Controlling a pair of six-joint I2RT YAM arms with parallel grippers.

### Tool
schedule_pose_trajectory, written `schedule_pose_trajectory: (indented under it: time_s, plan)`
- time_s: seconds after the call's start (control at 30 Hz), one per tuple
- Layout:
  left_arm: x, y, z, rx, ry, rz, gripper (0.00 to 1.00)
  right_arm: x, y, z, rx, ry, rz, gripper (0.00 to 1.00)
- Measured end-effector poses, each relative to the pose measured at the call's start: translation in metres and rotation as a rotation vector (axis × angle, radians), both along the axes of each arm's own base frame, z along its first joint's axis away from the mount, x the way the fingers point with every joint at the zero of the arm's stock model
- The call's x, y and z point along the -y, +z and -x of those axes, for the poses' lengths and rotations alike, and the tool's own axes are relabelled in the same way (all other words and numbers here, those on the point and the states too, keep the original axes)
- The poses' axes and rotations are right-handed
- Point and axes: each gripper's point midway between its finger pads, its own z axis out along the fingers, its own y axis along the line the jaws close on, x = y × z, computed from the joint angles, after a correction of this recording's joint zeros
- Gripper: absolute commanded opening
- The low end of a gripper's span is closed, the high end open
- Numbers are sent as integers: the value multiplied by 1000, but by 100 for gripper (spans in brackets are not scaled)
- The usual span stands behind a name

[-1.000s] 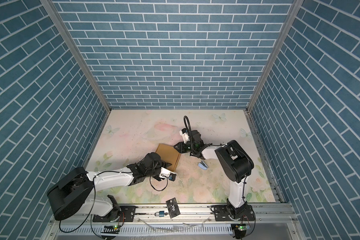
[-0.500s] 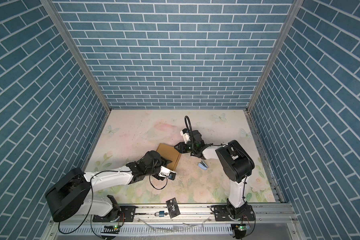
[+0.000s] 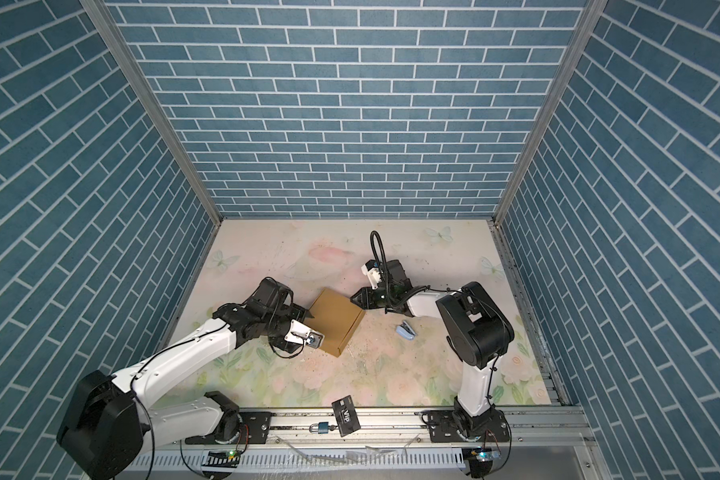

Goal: Fold the paper box

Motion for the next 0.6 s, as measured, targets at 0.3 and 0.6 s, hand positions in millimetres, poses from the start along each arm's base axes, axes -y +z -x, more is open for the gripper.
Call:
schedule_pose_trajectory:
  time_s: [0.3, 0.6]
  plan:
    - [-18, -27, -25, 30, -59, -41, 71, 0, 0, 1, 5, 15, 9, 33]
    - [-12, -43, -43, 121, -147, -44, 55, -2, 0, 1, -3, 26, 0, 33]
